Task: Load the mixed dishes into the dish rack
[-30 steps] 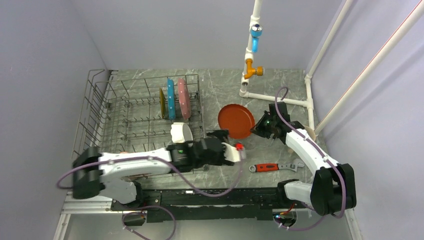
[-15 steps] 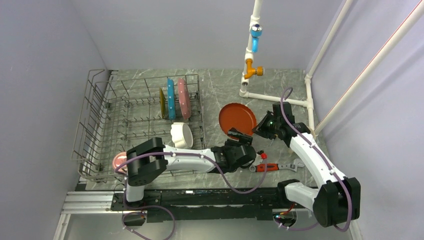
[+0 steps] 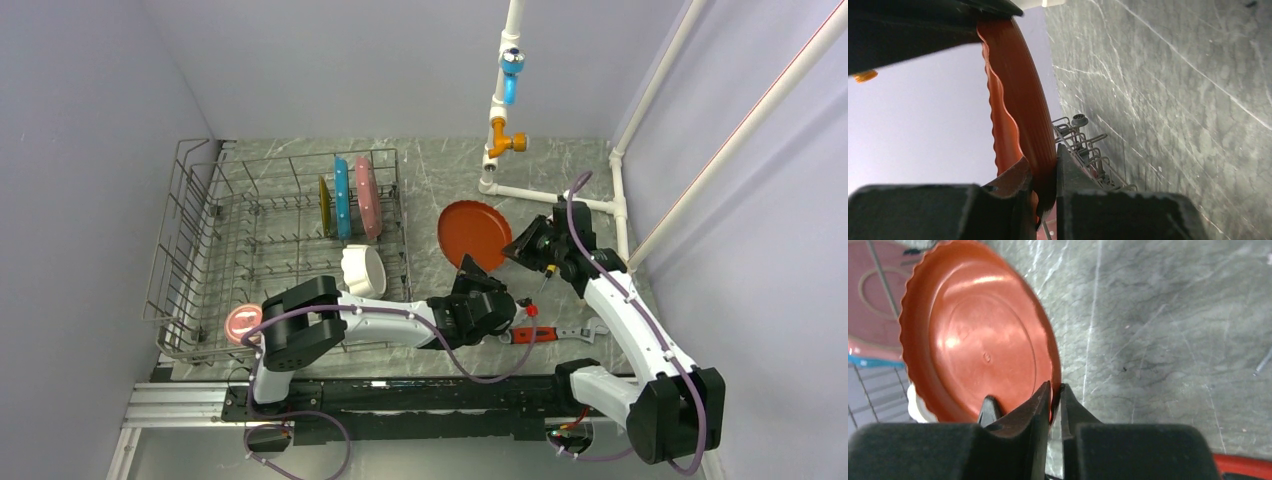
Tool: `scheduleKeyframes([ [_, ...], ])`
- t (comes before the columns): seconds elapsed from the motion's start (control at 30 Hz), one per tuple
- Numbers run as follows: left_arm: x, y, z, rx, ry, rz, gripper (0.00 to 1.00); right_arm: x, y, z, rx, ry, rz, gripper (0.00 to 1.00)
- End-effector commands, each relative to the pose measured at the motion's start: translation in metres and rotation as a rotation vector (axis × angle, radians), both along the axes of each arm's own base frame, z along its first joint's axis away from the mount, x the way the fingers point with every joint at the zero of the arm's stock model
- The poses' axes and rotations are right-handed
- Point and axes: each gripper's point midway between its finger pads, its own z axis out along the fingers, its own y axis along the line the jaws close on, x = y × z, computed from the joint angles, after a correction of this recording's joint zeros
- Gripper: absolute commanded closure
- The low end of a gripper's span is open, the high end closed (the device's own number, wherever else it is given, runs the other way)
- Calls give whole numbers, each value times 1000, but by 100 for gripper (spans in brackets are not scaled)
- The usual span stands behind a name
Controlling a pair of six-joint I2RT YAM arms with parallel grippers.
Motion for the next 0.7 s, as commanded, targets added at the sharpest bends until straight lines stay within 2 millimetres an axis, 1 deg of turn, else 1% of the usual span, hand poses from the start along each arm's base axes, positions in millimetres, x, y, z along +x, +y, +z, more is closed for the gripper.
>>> scheduleKeyframes([
  [0.0,4,-5,54,-210,-79,32,100,-8,24,16,59,-70,173,79],
  [0.07,2,-2,58,-230,-64,35,100,-7,26,25,50,-107,208,66],
  [0.1,2,0,60,-243,-53,37,100,-6,26,32,41,-130,221,58],
  [0.17,0,2,64,-278,-21,39,100,-6,25,45,25,-182,239,35],
  [0.2,0,4,66,-299,-5,40,100,-7,24,52,20,-214,243,27],
  [0.23,0,6,70,-324,12,44,100,-7,24,60,17,-248,247,19],
  [0.3,-1,9,77,-379,53,47,100,-9,23,76,11,-320,256,9],
  [0.33,-1,11,81,-410,75,51,100,-10,23,83,10,-353,255,5],
  [0.4,-2,16,91,-496,137,60,100,-12,21,100,14,-423,246,2],
  [0.53,-2,33,120,-681,244,67,100,-19,13,140,55,-610,162,0],
  [0.6,-2,45,135,-783,301,67,100,-25,3,158,72,-717,94,0],
  [0.67,0,62,156,-919,363,74,100,-31,-12,170,85,-805,0,0],
])
